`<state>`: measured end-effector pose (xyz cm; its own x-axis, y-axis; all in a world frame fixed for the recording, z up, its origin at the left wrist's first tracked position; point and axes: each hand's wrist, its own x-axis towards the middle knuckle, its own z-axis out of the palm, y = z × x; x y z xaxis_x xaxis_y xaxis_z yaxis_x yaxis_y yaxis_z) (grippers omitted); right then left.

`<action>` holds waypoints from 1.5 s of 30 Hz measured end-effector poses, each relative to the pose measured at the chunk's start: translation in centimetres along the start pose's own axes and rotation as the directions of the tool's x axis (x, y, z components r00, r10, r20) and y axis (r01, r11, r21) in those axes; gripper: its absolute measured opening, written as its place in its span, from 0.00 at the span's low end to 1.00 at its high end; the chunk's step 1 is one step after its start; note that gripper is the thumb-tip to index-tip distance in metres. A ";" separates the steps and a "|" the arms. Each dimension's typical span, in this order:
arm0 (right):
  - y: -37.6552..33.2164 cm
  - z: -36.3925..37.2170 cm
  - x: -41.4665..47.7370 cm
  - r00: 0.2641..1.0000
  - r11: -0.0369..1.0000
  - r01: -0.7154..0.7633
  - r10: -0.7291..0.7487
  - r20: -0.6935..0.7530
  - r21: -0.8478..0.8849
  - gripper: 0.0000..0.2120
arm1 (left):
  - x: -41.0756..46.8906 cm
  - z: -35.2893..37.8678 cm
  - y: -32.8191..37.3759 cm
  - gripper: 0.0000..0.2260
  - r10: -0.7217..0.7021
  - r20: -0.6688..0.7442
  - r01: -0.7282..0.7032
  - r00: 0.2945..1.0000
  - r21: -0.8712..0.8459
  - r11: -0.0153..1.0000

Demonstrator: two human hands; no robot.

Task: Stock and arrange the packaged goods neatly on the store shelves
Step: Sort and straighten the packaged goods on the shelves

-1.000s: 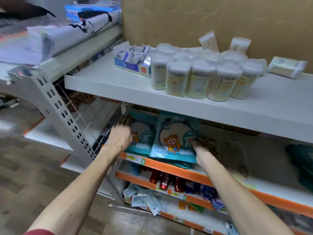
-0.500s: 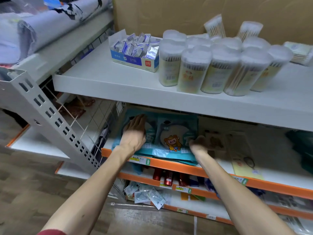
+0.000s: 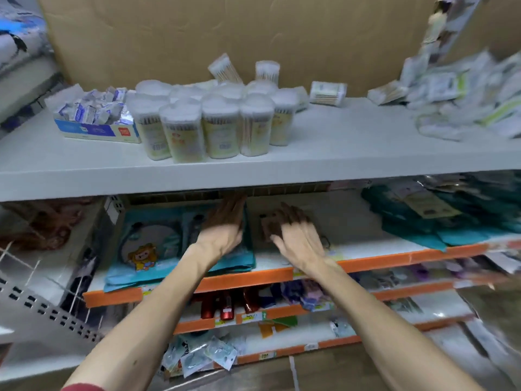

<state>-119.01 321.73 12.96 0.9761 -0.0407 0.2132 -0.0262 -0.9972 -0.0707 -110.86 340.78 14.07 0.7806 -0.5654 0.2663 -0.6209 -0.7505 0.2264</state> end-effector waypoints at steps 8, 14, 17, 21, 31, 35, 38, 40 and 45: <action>13.8 -5.0 -9.0 0.978 0.955 -0.163 0.123 -0.169 -0.247 0.31 | 4.5 2.3 14.3 0.29 0.242 0.049 -0.244 0.969 0.041 0.969; 24.2 -8.2 -17.9 0.944 0.902 -0.327 0.296 -0.145 -0.283 0.34 | 5.1 5.2 26.5 0.31 0.376 0.088 -0.378 0.923 0.015 0.926; 28.5 -9.8 -21.1 0.925 0.882 -0.379 0.355 -0.134 -0.281 0.33 | 5.2 6.5 31.7 0.31 0.404 0.085 -0.405 0.911 -0.012 0.914; 33.2 -11.1 -23.8 0.896 0.860 -0.444 0.416 -0.156 -0.253 0.33 | 5.7 7.4 37.0 0.29 0.412 0.063 -0.411 0.909 -0.027 0.911; 40.4 -10.4 -24.3 0.903 0.889 -0.430 0.419 -0.100 -0.159 0.31 | 8.8 11.2 43.0 0.29 0.358 0.111 -0.357 0.927 -0.037 0.934; 43.6 -9.0 -22.6 0.910 0.897 -0.415 0.409 -0.071 -0.149 0.31 | 12.1 13.9 44.5 0.29 0.341 0.133 -0.338 0.931 -0.047 0.940; 46.9 -8.1 -20.9 0.913 0.899 -0.408 0.406 -0.048 -0.161 0.30 | 15.7 16.1 46.2 0.26 0.325 0.157 -0.318 0.933 -0.071 0.945; 49.3 -7.5 -19.7 0.914 0.900 -0.402 0.405 -0.019 -0.169 0.30 | 18.3 17.5 47.2 0.24 0.273 0.208 -0.252 0.939 -0.123 0.960; 55.0 -7.0 -16.8 0.910 0.900 -0.407 0.414 0.011 -0.152 0.29 | 23.5 21.2 48.9 0.24 0.266 0.210 -0.244 0.941 -0.124 0.962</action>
<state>-138.32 267.09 12.29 0.8801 -0.4490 0.1542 -0.4542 -0.8909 -0.0022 -121.35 283.53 11.60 0.5842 -0.8036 0.1138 -0.7968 -0.5412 0.2688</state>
